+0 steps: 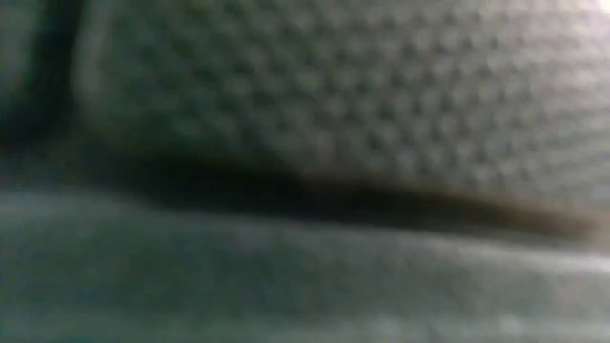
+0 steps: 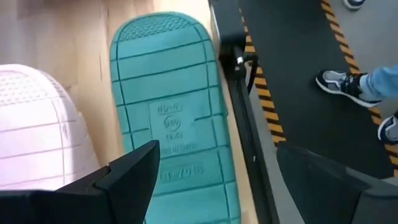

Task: Pick and place slides into bin
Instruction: Put the green slide into the bin

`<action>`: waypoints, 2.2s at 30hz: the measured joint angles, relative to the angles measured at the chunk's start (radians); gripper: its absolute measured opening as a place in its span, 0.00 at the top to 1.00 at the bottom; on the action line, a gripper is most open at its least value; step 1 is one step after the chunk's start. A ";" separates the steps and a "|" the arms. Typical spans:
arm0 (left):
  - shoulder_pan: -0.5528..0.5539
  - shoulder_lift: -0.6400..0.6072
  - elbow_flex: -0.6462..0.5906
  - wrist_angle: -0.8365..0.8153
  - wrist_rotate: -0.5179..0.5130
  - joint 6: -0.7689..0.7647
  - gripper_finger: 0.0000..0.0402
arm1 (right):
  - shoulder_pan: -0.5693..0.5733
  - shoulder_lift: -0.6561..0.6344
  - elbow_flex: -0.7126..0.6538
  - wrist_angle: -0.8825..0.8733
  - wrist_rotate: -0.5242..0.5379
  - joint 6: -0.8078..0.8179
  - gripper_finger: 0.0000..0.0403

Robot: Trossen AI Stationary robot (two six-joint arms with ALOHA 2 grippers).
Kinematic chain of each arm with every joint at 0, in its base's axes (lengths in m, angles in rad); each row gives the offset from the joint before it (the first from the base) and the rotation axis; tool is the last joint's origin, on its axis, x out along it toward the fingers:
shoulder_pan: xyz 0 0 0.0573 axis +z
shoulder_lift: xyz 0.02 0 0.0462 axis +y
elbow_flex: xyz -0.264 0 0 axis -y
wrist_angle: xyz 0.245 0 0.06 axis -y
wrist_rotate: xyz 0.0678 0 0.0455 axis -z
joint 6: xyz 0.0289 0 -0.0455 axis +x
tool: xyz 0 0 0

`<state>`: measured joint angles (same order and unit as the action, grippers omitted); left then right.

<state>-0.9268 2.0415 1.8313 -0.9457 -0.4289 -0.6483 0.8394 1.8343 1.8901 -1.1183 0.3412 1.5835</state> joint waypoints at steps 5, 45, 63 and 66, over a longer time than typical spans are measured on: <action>-0.003 0.000 -0.001 0.059 -0.010 0.017 0.24 | 0.000 0.000 0.000 0.000 0.000 0.006 0.48; -0.011 0.002 -0.158 0.262 -0.117 0.089 0.24 | -0.002 0.000 0.000 0.004 0.027 0.040 0.48; -0.010 0.002 -0.241 0.338 -0.175 0.133 0.24 | -0.002 0.000 0.000 0.004 0.027 0.035 0.48; -0.009 0.002 -0.257 0.336 -0.171 0.140 0.24 | -0.002 0.000 0.000 0.003 0.027 0.032 0.48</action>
<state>-0.9360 2.0430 1.5744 -0.6093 -0.6001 -0.5079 0.8375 1.8343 1.8904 -1.1150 0.3679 1.6159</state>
